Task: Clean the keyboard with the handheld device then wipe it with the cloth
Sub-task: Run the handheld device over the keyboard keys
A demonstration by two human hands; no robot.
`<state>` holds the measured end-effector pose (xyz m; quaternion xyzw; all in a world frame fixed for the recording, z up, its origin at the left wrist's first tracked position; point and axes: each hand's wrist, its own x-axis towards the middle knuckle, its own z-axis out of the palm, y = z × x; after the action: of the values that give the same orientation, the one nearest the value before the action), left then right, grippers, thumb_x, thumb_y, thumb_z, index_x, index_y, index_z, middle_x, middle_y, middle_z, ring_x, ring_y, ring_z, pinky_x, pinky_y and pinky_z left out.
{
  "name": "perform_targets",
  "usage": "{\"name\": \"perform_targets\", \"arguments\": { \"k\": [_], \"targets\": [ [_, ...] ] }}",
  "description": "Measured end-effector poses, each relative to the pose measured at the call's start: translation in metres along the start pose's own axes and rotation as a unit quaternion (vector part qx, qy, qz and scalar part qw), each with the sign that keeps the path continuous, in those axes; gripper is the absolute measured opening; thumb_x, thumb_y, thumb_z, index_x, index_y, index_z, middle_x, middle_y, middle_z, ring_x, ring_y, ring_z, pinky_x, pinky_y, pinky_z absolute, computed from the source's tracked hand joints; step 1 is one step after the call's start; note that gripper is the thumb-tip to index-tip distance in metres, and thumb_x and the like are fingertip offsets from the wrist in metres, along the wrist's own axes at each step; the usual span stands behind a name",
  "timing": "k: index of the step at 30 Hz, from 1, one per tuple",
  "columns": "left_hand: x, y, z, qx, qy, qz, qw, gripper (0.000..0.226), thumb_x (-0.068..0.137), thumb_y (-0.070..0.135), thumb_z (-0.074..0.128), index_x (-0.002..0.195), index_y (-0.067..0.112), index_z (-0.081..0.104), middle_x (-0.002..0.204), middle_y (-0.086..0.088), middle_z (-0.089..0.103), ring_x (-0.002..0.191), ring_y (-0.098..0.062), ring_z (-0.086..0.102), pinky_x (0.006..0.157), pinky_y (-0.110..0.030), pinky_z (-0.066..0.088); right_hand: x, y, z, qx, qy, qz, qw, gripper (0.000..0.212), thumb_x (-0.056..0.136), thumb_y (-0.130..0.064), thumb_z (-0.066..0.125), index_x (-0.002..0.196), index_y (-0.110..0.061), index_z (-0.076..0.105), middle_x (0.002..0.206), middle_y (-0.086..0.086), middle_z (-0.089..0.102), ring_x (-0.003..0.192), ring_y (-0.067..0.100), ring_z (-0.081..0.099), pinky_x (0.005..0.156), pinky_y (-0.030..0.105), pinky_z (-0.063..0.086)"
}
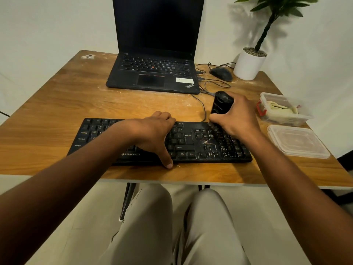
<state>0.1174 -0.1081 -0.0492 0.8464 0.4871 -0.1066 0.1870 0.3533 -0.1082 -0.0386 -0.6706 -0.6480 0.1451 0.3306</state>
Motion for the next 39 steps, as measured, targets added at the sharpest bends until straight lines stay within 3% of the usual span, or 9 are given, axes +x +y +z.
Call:
{"name": "perform_targets", "arguments": {
  "k": [3,7,11,15,21,25,29,35,39],
  "targets": [
    [-0.001,0.001,0.0,-0.001,0.001,0.0,1.0,0.131,0.057,0.06,0.091,0.159,0.022,0.019,0.152,0.005,0.027,0.14,-0.018,0.025,0.118,-0.044,0.035,-0.006,-0.003,0.006,0.049,0.018,0.02,0.998,0.029,0.067,-0.023,0.086,0.086,-0.026,0.064,0.081,-0.01,0.066,0.078,0.009,0.064,0.058,0.022,0.045],
    [-0.001,0.001,-0.001,0.0,-0.001,-0.001,1.0,0.13,0.058,0.059,0.091,0.159,0.022,0.019,0.152,0.004,0.027,0.14,-0.018,0.025,0.118,-0.044,0.034,-0.019,-0.012,0.027,0.13,0.004,0.054,0.99,0.027,0.064,-0.021,0.086,0.084,-0.024,0.068,0.083,-0.005,0.073,0.081,0.013,0.071,0.068,0.035,0.061],
    [-0.001,0.001,-0.001,0.0,-0.002,-0.001,1.0,0.13,0.058,0.06,0.091,0.159,0.022,0.018,0.152,0.004,0.027,0.14,-0.018,0.025,0.119,-0.044,0.034,-0.02,-0.004,0.023,0.064,0.024,0.065,0.996,0.021,0.068,-0.024,0.084,0.079,-0.019,0.068,0.071,-0.008,0.07,0.064,-0.002,0.067,0.053,0.023,0.053],
    [-0.001,0.001,0.0,0.001,0.002,-0.002,1.0,0.131,0.058,0.059,0.091,0.16,0.022,0.017,0.153,0.004,0.026,0.141,-0.019,0.024,0.118,-0.043,0.034,-0.018,0.001,0.009,0.0,0.062,0.052,0.997,0.024,0.067,-0.03,0.083,0.076,-0.021,0.063,0.071,-0.008,0.066,0.066,0.01,0.063,0.053,0.026,0.046],
    [0.0,0.001,0.0,0.002,-0.001,-0.004,1.0,0.132,0.057,0.06,0.091,0.16,0.023,0.017,0.153,0.004,0.025,0.142,-0.019,0.024,0.119,-0.045,0.034,-0.027,-0.02,0.03,0.117,0.051,0.089,0.988,0.023,0.064,-0.025,0.085,0.078,-0.018,0.068,0.077,-0.004,0.072,0.076,0.014,0.071,0.067,0.039,0.062],
    [0.001,-0.001,0.001,0.005,0.0,-0.004,1.0,0.133,0.056,0.062,0.091,0.16,0.024,0.017,0.153,0.004,0.026,0.141,-0.018,0.024,0.118,-0.045,0.034,-0.028,-0.012,0.022,0.071,0.044,0.078,0.993,0.021,0.069,-0.025,0.085,0.079,-0.018,0.067,0.072,-0.007,0.07,0.066,0.005,0.068,0.053,0.024,0.053],
    [0.0,0.0,0.001,0.006,0.002,-0.003,1.0,0.133,0.056,0.062,0.09,0.16,0.022,0.017,0.154,0.004,0.026,0.142,-0.019,0.024,0.119,-0.045,0.034,-0.026,0.001,0.005,0.005,0.086,0.063,0.994,0.022,0.07,-0.028,0.081,0.075,-0.019,0.062,0.069,-0.008,0.063,0.065,0.01,0.061,0.053,0.024,0.043],
    [-0.001,0.001,0.0,0.0,0.002,-0.004,1.0,0.13,0.057,0.06,0.091,0.159,0.022,0.02,0.152,0.004,0.028,0.14,-0.018,0.026,0.117,-0.044,0.035,-0.036,-0.02,0.024,0.135,0.046,0.08,0.986,0.022,0.068,-0.022,0.084,0.082,-0.021,0.068,0.079,-0.005,0.071,0.077,0.012,0.069,0.065,0.035,0.06],
    [0.0,0.001,0.0,0.0,0.002,-0.004,1.0,0.129,0.057,0.06,0.092,0.158,0.023,0.021,0.15,0.005,0.029,0.138,-0.018,0.027,0.117,-0.044,0.036,-0.04,-0.016,0.028,0.107,0.035,0.064,0.992,0.02,0.071,-0.022,0.084,0.079,-0.018,0.066,0.074,-0.006,0.068,0.067,0.008,0.063,0.055,0.027,0.051]
  ]
}}
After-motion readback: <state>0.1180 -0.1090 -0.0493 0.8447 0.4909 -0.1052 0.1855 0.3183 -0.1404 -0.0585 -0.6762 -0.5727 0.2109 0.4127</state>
